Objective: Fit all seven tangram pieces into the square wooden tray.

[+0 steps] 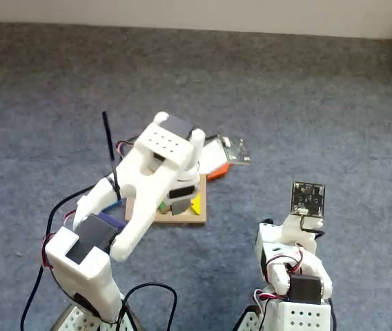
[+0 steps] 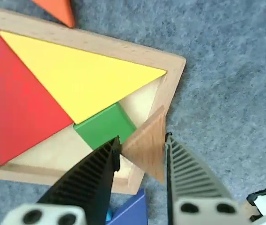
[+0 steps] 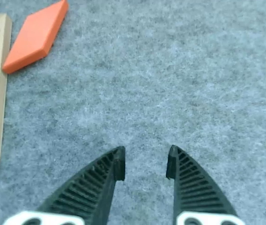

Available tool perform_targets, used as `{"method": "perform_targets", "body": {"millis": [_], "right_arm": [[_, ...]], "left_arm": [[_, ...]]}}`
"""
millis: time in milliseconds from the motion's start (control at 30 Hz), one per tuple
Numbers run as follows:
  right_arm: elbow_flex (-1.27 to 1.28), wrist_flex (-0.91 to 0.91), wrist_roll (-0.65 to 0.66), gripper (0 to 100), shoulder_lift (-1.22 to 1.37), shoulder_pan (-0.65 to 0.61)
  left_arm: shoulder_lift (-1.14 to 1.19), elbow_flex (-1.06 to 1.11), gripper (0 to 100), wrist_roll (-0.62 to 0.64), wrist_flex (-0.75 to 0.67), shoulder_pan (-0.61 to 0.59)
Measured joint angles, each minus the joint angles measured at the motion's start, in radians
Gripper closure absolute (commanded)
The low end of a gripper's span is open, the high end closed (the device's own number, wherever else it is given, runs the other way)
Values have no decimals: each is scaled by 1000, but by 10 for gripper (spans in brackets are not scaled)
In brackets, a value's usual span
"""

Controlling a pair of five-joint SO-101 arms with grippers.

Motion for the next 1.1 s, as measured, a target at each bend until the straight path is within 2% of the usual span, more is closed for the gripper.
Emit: {"method": "perform_targets", "body": {"millis": [300,500,933,1100], "right_arm": [[0,0,0,843,0,0],[0,0,0,843,0,0],[0,0,0,843,0,0],[0,0,0,843,0,0]], "left_arm": [[0,117,855,-21,-195,11],[0,123,758,-21,-213,11],[-6,123,758,-20,-213,6],[-110,121,758,12,-213,-77]]}}
